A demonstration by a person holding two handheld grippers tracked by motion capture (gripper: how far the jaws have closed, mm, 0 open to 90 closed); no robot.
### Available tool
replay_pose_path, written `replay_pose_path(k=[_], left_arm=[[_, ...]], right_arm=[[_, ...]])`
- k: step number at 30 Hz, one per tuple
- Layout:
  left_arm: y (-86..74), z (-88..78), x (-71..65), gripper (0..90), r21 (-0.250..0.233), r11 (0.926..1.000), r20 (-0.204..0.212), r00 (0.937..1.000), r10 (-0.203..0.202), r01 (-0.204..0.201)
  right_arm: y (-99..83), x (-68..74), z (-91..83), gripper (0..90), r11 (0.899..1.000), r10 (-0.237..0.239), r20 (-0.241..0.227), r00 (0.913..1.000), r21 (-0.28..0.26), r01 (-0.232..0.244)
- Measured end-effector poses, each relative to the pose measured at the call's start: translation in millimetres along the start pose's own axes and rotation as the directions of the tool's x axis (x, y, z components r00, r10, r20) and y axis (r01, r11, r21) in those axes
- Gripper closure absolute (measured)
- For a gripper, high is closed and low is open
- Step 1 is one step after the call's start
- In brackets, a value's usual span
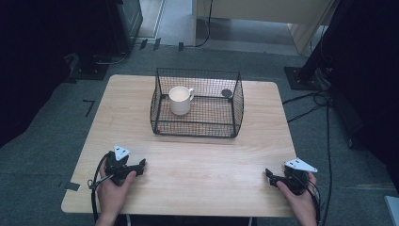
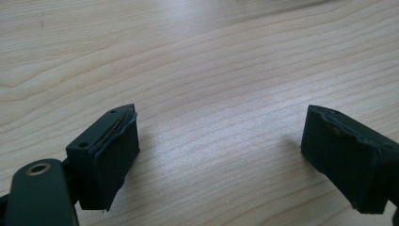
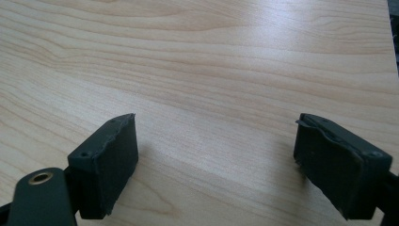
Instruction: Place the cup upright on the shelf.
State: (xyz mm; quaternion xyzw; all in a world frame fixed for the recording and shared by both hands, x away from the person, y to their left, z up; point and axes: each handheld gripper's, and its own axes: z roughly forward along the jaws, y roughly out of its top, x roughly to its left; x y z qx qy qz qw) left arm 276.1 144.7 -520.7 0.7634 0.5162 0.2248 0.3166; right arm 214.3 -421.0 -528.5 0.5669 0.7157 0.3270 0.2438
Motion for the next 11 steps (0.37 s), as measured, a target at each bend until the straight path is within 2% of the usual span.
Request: replay_pose_path(k=[3,11], left_arm=[[0.0,0.0,0.0,12.4,0.0,1.0,0.0,1.0,0.0,0.0],[0.1,0.0,-0.7,12.3,0.0,1.0,-0.003,1.0,-0.004,0.004]], right_arm=[[0.4,1.6,0.4,13.3,1.0,0.02,0.018,0.9996,0.002,-0.02],[1.0,2.3,1.1,13.2,1.0,0.025,0.024,0.9994,0.001,-0.025]])
